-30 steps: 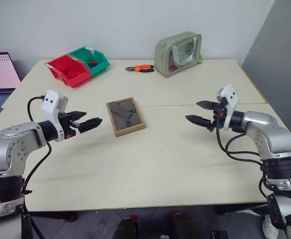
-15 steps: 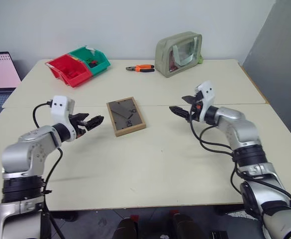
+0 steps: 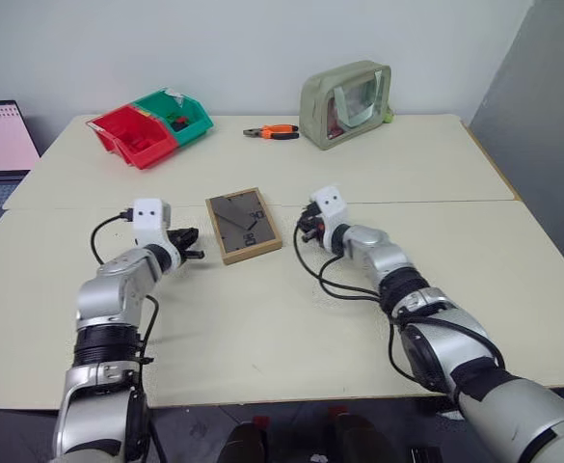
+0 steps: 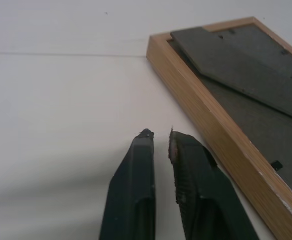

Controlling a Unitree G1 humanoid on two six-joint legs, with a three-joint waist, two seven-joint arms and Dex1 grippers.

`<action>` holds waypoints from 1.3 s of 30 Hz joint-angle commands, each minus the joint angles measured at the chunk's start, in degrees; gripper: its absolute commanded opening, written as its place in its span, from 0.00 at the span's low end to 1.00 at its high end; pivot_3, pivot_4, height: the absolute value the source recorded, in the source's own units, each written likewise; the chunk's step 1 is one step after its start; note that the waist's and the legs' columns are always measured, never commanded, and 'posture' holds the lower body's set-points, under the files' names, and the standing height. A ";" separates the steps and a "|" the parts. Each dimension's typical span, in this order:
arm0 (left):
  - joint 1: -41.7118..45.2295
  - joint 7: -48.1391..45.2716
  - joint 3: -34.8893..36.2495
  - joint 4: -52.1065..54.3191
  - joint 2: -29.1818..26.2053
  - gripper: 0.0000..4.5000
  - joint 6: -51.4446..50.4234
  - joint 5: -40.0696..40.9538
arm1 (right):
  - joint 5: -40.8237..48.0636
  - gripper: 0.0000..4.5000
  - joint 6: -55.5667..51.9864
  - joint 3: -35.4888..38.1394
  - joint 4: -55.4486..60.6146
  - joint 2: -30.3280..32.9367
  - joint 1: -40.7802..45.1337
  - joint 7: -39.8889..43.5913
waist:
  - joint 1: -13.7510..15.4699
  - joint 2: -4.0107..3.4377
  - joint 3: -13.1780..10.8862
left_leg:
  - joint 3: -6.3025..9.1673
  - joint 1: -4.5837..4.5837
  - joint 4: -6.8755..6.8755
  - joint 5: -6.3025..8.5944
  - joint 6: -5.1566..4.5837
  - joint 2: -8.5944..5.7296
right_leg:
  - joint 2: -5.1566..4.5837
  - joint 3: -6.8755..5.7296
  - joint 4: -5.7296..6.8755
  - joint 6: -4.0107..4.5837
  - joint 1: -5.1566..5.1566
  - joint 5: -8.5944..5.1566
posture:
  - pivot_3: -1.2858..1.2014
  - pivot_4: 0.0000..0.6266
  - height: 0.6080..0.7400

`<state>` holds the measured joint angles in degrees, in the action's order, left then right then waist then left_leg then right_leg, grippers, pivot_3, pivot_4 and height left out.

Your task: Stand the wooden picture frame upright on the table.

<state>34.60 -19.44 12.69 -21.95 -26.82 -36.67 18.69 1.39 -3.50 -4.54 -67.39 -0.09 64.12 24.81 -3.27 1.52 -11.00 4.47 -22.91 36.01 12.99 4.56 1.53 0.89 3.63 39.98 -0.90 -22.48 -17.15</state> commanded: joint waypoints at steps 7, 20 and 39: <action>2.14 -4.06 -6.22 -1.26 3.34 0.00 -1.41 -2.47 | -1.64 0.01 1.78 0.29 -2.04 -4.52 1.87 2.07 | 0.30 0.00 0.02 | 0.07 0.03 0.02 -0.01 0.01 -0.01 | -0.04 -0.05 0.05 0.00 0.06 0.00 | 0.52 0.24 1.00; -6.76 -7.12 -13.70 19.54 2.55 0.00 -13.80 -3.16 | -3.03 0.01 -5.64 -6.95 19.82 -2.09 -10.39 16.88 | 0.10 -0.02 0.07 | 0.06 0.05 -0.01 0.00 0.00 0.01 | -0.05 -0.01 0.02 -0.01 0.09 0.00 | 0.52 0.24 1.00; -19.83 -11.62 -16.77 47.72 -6.38 0.00 -31.08 2.49 | 2.62 0.01 -39.66 -14.37 78.40 21.32 -36.70 28.25 | 0.38 -0.11 0.17 | 0.11 0.13 0.05 0.00 0.01 -0.07 | 0.00 -0.02 -0.04 -0.17 0.21 -0.10 | 0.52 0.24 1.00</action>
<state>16.21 -29.67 -3.53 24.28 -31.82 -65.39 19.70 2.55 -41.27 -19.79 6.42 18.99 28.06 51.94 -2.88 1.42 -10.83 4.58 -22.78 36.05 12.99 4.57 1.47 0.90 3.62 39.94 -1.14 -22.27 -17.29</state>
